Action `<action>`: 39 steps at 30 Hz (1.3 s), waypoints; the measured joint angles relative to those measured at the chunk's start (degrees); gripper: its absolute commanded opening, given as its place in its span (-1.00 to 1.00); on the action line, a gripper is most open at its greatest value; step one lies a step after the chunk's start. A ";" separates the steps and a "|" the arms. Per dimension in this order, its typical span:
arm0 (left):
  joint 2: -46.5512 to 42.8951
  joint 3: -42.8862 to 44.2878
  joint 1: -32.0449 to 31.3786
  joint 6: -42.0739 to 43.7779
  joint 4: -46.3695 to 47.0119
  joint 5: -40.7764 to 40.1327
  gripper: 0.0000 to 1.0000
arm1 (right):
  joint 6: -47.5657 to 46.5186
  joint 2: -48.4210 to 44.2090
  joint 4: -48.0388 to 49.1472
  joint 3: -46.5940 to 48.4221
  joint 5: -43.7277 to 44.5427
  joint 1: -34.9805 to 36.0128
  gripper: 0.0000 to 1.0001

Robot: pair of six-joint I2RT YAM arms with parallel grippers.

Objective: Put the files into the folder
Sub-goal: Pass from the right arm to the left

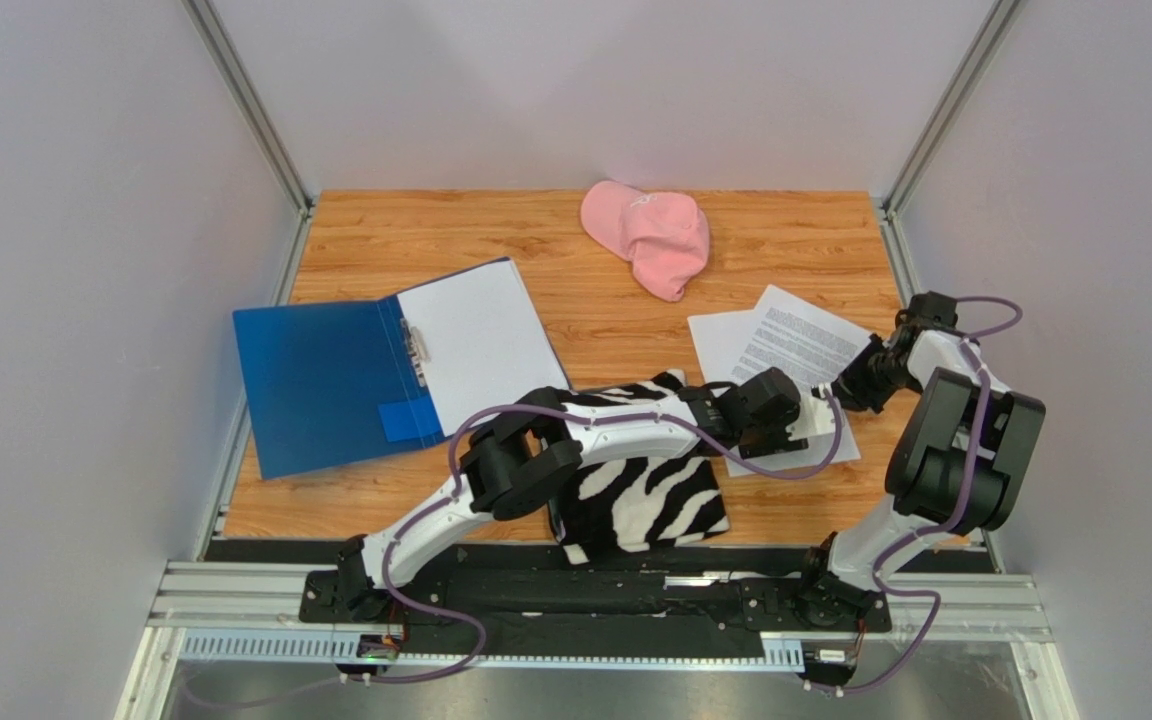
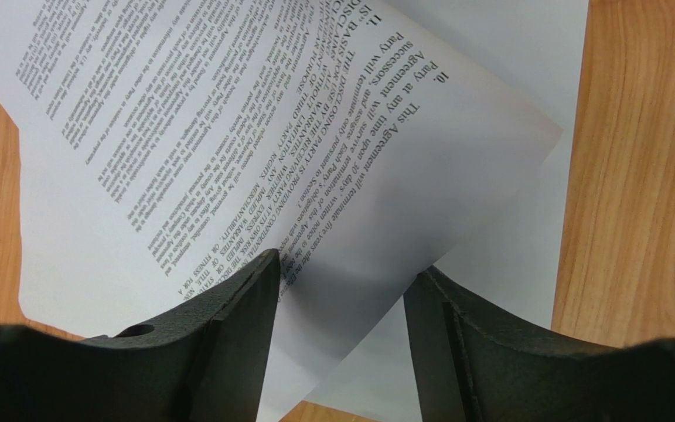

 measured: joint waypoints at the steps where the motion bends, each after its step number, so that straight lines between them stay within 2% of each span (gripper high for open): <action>1: 0.33 0.00 -0.15 0.31 0.15 -0.42 0.21 | 0.02 0.00 -0.02 0.00 -0.13 -0.07 -0.66; 4: 0.59 0.11 -0.68 1.16 0.90 -1.84 0.07 | 0.02 0.00 0.00 0.00 -0.57 -0.24 -0.64; 7: 0.87 0.37 -0.98 1.70 1.16 -2.82 -0.19 | 0.07 0.00 -0.02 0.00 -0.94 -0.39 -0.55; 9: 0.87 0.50 -1.14 1.81 1.29 -3.54 -0.45 | 0.07 0.00 -0.02 0.00 -0.98 -0.44 -0.47; 11: 0.87 0.52 -1.25 2.01 1.84 -4.72 -0.58 | 0.04 0.00 -0.07 0.04 -0.96 -0.59 -0.39; 14: 0.87 0.52 -1.40 2.49 2.60 -6.38 -0.63 | 0.07 -0.15 -0.24 0.24 -0.92 -0.72 -0.27; 21: 0.74 0.52 -1.62 2.89 3.19 -8.15 -0.65 | -0.57 -1.92 -1.57 2.32 -0.37 -0.76 0.18; 27: -0.85 0.52 -1.60 2.99 1.99 -7.17 -0.67 | -1.31 -9.42 1.99 2.25 -0.76 -0.76 0.42; 32: -2.80 0.52 -1.53 2.91 1.90 -6.47 -0.67 | -0.50 -15.54 5.75 -0.37 -1.77 -2.89 0.45; 39: -2.99 0.55 -1.53 2.82 1.03 -5.86 -0.67 | 1.88 -10.62 7.21 -3.80 -4.35 -6.54 0.46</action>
